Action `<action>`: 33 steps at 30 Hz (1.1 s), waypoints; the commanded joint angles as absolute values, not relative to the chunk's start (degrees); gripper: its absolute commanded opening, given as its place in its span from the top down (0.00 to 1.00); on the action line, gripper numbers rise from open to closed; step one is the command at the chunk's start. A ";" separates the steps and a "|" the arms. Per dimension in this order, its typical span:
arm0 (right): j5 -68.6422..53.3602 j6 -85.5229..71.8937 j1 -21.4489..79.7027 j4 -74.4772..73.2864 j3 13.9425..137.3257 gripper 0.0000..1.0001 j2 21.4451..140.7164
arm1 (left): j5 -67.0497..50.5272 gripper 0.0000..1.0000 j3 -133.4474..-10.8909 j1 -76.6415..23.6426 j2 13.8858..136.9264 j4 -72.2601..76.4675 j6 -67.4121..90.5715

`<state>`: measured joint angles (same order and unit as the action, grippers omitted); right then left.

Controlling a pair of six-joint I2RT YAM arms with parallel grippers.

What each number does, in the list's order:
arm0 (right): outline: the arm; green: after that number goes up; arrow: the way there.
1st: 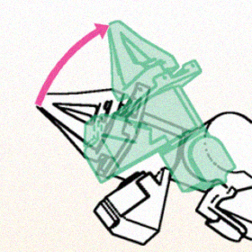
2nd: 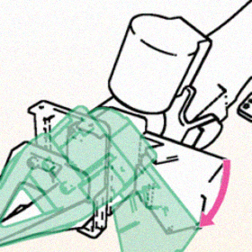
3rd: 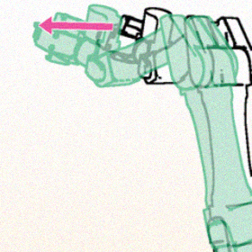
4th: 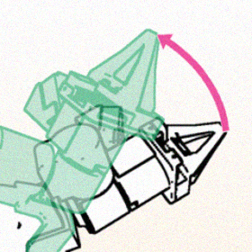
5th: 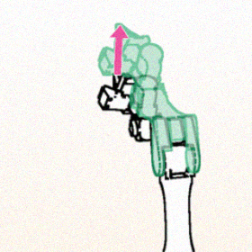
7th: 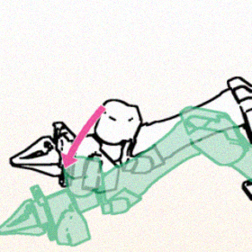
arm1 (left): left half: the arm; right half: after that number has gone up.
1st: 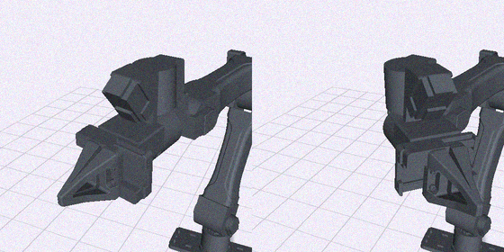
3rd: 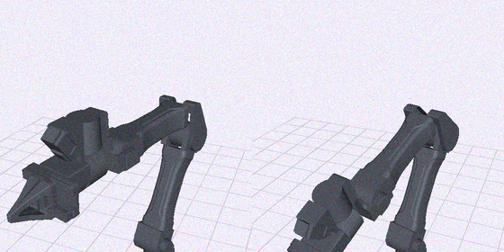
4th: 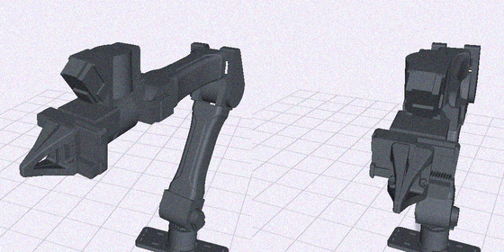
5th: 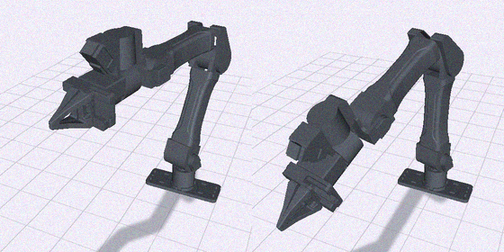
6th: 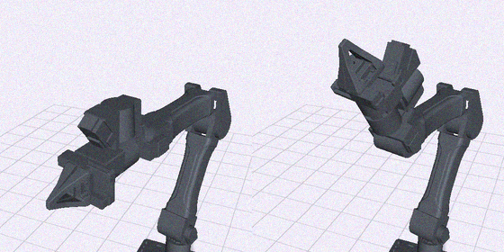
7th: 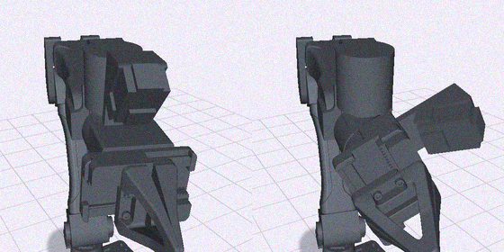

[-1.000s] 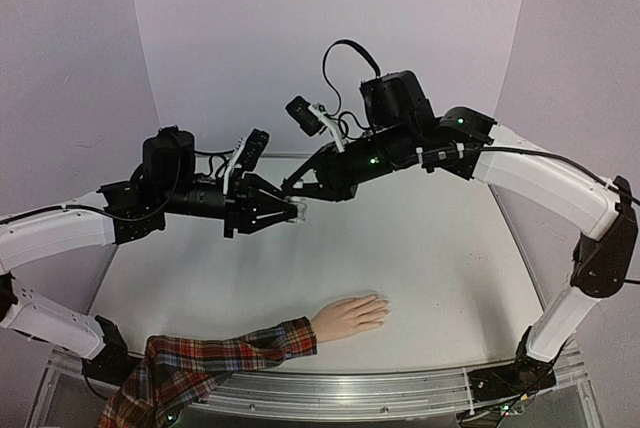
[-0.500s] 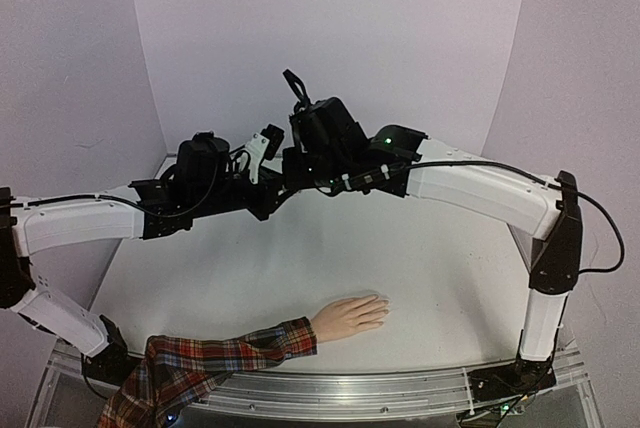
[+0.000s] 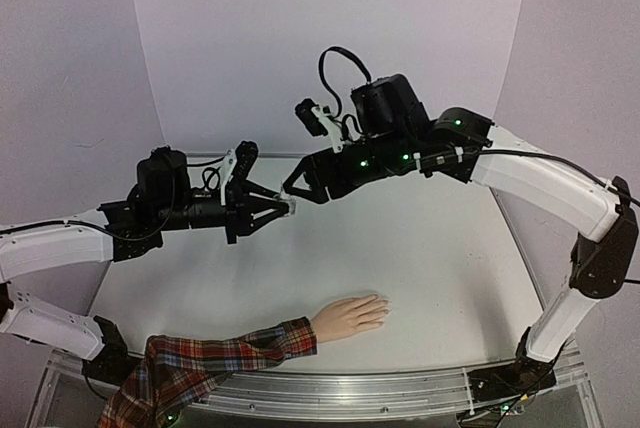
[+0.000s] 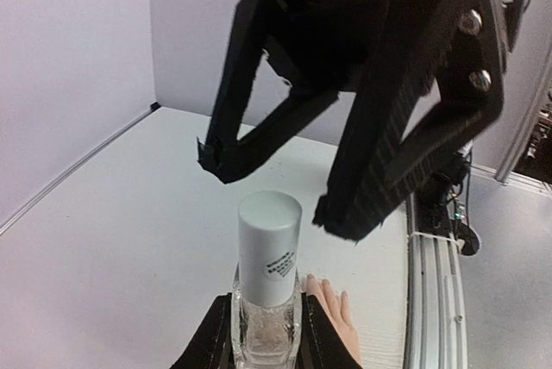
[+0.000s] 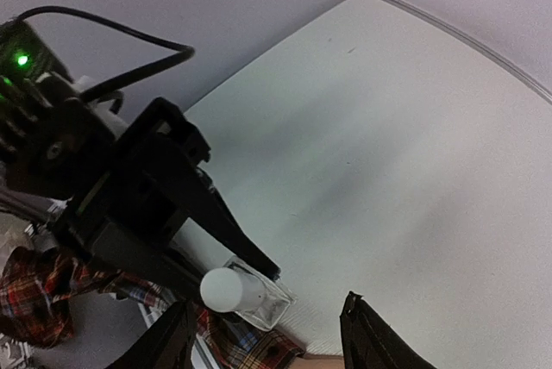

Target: Paint the nails

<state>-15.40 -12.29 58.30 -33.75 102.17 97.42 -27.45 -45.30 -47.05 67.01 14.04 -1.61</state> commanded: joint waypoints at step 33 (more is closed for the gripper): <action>28.07 -33.71 63.81 -38.71 115.26 1.00 111.40 | 10.28 1.00 -63.85 -47.04 80.98 6.90 7.92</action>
